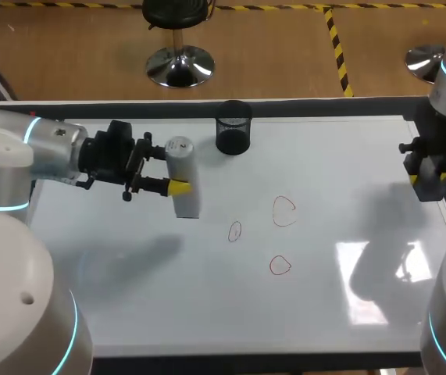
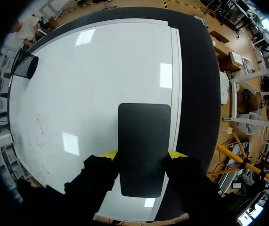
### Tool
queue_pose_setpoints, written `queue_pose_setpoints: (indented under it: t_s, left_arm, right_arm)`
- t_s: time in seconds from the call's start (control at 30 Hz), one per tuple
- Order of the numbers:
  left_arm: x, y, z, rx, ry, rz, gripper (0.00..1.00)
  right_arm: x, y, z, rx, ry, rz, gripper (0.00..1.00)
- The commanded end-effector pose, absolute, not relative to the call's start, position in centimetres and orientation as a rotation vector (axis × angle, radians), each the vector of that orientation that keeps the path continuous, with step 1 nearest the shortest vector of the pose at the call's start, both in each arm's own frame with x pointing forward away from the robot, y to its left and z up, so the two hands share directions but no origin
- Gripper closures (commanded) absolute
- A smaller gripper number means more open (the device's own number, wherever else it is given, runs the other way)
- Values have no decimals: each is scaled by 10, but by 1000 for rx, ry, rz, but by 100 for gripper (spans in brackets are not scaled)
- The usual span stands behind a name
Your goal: Pick up the inspection probe, press it on each red-marked spot on the whiteboard one by one, put down the probe, pick up the eraser, and wipe off all the red marks.
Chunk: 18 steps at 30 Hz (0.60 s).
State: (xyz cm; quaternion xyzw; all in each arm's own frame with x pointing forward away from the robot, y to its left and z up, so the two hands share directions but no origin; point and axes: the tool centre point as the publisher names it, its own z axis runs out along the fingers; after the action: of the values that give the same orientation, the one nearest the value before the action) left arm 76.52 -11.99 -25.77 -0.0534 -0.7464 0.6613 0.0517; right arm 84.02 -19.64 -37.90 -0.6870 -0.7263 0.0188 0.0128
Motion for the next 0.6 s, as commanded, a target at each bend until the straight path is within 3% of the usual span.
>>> queue_pose_setpoints:
  t_s: [0.03,0.6]
  left_arm:
    - [767,-105,-255,-162,-2271,2009,100]
    - [765,-50,-260,-69,-2326,2012,100]
  right_arm:
    - [839,-196,-377,-2141,-2265,59,100]
    - [839,-196,-377,-2141,-2265,59,100]
